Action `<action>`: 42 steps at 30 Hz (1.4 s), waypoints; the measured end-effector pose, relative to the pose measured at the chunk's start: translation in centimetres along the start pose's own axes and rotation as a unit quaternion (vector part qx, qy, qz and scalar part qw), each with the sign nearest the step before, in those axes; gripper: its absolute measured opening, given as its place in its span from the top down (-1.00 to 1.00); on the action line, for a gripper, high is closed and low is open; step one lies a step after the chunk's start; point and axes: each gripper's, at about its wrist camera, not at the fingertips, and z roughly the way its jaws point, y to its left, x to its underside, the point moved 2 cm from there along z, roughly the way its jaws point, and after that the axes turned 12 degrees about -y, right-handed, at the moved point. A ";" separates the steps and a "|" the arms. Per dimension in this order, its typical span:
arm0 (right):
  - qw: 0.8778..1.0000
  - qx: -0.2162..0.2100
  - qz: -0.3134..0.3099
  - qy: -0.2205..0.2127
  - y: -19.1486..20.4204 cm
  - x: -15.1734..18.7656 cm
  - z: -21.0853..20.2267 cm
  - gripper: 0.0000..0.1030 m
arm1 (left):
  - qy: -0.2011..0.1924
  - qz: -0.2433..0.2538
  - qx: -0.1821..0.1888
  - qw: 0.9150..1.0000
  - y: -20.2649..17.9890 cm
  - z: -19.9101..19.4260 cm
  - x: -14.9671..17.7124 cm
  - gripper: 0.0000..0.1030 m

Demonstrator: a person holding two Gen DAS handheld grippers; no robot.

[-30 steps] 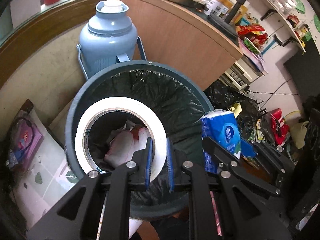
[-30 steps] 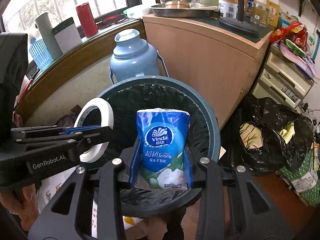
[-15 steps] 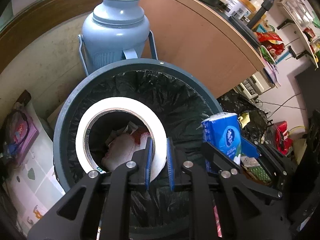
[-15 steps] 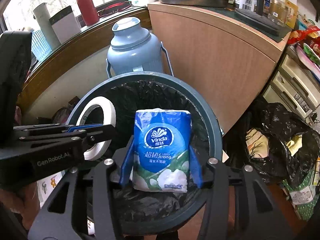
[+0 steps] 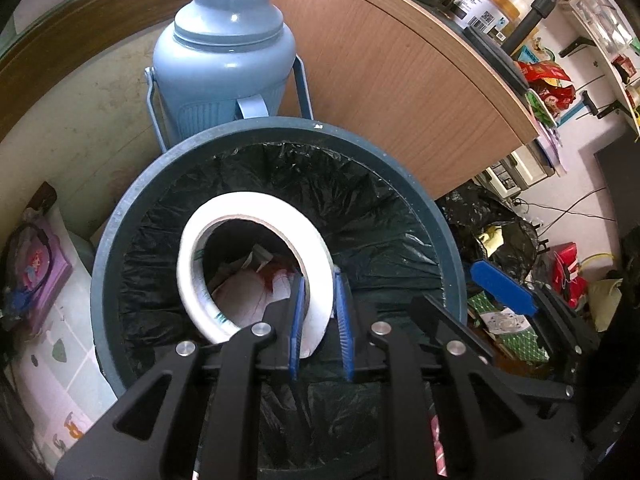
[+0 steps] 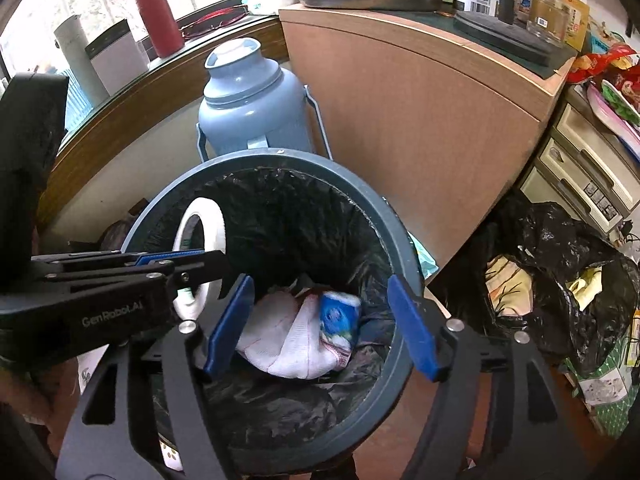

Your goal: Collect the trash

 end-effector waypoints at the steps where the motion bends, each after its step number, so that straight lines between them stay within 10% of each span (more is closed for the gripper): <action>1: 1.000 0.000 0.002 0.001 -0.1 0.1 0.0 -0.37 | 0.002 0.000 0.001 1.000 0.0 0.1 0.0 0.65; 6: 1.000 0.004 0.008 0.002 -0.5 0.4 -0.2 -0.38 | 0.004 0.005 0.000 1.000 -0.4 0.3 0.2 0.62; 28: 1.000 0.008 0.017 -0.024 1.6 0.6 -2.1 -0.55 | -0.026 -0.007 -0.052 0.998 2.1 -3.0 0.3 -0.66; 42: 0.999 -0.012 0.009 -0.041 7.0 1.6 -4.0 -0.61 | -0.045 -0.015 -0.095 0.994 6.3 -8.7 2.1 -0.71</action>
